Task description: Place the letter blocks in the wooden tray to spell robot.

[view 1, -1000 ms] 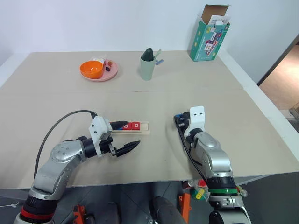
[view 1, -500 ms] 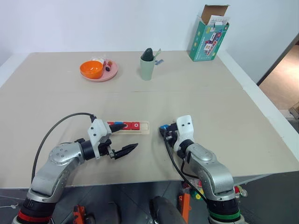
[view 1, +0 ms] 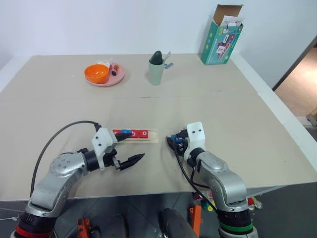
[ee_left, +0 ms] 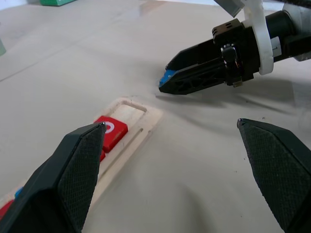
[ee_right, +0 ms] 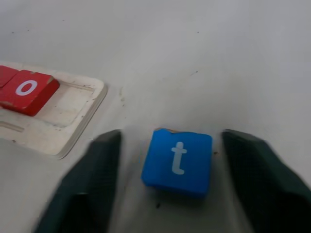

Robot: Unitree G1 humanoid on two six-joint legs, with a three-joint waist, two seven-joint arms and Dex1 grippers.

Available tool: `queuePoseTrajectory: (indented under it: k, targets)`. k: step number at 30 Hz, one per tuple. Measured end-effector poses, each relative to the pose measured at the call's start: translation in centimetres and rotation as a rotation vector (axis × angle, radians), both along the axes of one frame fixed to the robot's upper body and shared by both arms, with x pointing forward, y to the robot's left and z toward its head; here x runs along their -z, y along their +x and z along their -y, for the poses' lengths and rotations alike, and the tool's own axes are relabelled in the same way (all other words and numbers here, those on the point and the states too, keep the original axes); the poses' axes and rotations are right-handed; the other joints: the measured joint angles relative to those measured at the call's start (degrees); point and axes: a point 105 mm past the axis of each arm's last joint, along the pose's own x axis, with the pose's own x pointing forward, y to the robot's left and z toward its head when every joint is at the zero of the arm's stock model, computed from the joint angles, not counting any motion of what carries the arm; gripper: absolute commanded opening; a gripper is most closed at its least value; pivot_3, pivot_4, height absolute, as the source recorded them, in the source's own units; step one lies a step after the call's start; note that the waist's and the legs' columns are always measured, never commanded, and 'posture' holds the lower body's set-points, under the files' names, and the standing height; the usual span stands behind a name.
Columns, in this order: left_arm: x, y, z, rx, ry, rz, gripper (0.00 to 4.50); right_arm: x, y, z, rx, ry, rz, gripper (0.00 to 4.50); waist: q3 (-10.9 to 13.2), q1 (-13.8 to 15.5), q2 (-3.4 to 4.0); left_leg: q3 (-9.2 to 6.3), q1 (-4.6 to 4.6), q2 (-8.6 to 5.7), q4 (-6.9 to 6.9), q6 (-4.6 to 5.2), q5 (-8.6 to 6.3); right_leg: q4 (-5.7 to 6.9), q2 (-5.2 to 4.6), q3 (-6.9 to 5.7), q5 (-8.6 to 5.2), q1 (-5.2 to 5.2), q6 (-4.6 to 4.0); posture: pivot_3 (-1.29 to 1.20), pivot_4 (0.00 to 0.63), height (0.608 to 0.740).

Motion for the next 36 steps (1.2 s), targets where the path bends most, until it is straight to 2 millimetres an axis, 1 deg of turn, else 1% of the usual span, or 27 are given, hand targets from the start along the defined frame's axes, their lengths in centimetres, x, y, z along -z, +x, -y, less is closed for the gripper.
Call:
queuePoseTrajectory:
  k: [2,5,7,10,12,16,21,24,25,27,29,32,36]
  targets:
    - [0.1,0.0,-0.1,-0.003,0.004,-0.002,4.5,0.0,-0.1,-0.1,-0.009,0.003,-0.007,4.47,0.0,0.0,0.0,0.0,-0.01,0.0,0.0,0.0,0.0,0.0,-0.01,0.0,-0.04,0.0,-0.07,0.0,0.15,0.74]
    - [0.1,0.0,-0.1,-0.004,0.008,-0.001,4.5,-0.9,-0.1,0.4,-0.045,-0.013,0.009,4.47,0.0,0.0,0.0,0.02,-0.02,-0.02,0.02,0.0,0.0,-0.01,-0.02,0.01,-0.05,0.01,-0.08,0.0,0.15,0.74]
    - [0.1,0.0,-0.1,-0.004,0.01,0.001,4.5,-2.2,0.4,1.5,-0.075,-0.042,0.04,4.47,0.0,0.0,0.0,0.02,-0.03,-0.05,0.05,0.0,0.0,-0.03,-0.04,0.02,-0.05,0.01,-0.09,0.0,0.15,0.74]
    - [0.1,0.0,0.0,-0.001,0.013,0.011,4.5,-4.6,1.1,3.7,-0.14,-0.111,0.091,4.47,0.0,0.0,0.0,0.02,-0.02,-0.07,0.07,0.0,0.0,-0.1,-0.05,0.03,-0.08,0.05,-0.14,0.0,0.15,0.74]
    - [-0.1,0.1,0.1,0.007,0.011,0.025,4.5,-5.2,1.4,4.5,-0.228,-0.151,0.088,4.47,0.0,0.0,-0.01,0.02,0.0,-0.07,0.04,0.01,0.0,-0.13,-0.03,0.01,-0.09,0.08,-0.16,0.0,0.15,0.74]
    - [-0.5,0.3,0.6,0.018,0.005,0.049,4.5,-4.5,1.8,4.6,-0.462,-0.202,0.056,4.47,0.0,-0.1,-0.01,0.02,0.06,-0.05,0.0,0.06,-0.03,-0.14,0.02,0.01,0.03,0.1,0.06,0.0,0.15,0.74]
    - [-0.2,0.3,1.1,0.03,-0.008,0.045,4.5,-4.4,3.2,3.2,-0.765,-0.279,0.104,4.47,0.0,-0.3,-0.03,0.0,0.07,-0.02,-0.01,0.07,-0.04,-0.14,0.06,0.0,0.04,0.12,0.07,0.0,0.15,0.74]
    - [-0.2,0.3,1.2,0.032,-0.006,0.047,4.5,-4.0,3.8,3.0,-0.878,-0.284,0.112,4.47,0.0,-0.2,-0.03,0.0,0.06,-0.02,0.01,0.07,-0.04,-0.16,0.05,0.0,0.05,0.15,0.08,0.0,0.15,0.74]
    - [-0.2,0.3,1.1,0.031,-0.004,0.05,4.5,-3.5,3.8,3.0,-0.926,-0.299,0.115,4.47,0.0,0.0,-0.03,0.0,0.06,-0.02,0.02,0.07,-0.04,-0.16,0.04,0.0,0.04,0.17,0.11,0.0,0.15,0.74]
    - [-0.2,0.3,1.1,0.028,-0.003,0.051,4.5,-2.5,3.7,3.3,-0.982,-0.332,0.098,4.47,0.0,0.0,-0.03,0.02,0.04,-0.04,0.02,0.07,-0.04,-0.17,-0.01,0.0,0.02,0.16,0.13,0.0,0.15,0.74]
    - [0.0,0.2,1.0,0.022,-0.003,0.045,4.5,-1.4,3.6,3.9,-1.021,-0.348,0.069,4.47,0.0,0.1,-0.03,0.03,0.03,-0.07,0.01,0.07,-0.04,-0.17,-0.05,0.02,0.03,0.16,0.13,0.0,0.15,0.74]
    - [0.2,0.0,0.9,0.012,-0.003,0.038,4.5,-0.8,3.8,4.5,-1.05,-0.361,0.047,4.47,0.0,0.0,-0.02,0.05,0.06,-0.07,0.02,0.07,-0.04,-0.17,-0.05,0.04,0.04,0.16,0.12,0.0,0.15,0.74]
    - [0.2,-0.1,0.8,0.006,-0.004,0.041,4.5,-0.4,4.2,4.3,-1.062,-0.362,0.045,4.47,0.0,0.0,-0.02,0.0,0.13,-0.04,0.03,0.06,-0.03,-0.13,-0.01,0.01,0.12,0.21,0.04,0.0,0.15,0.74]
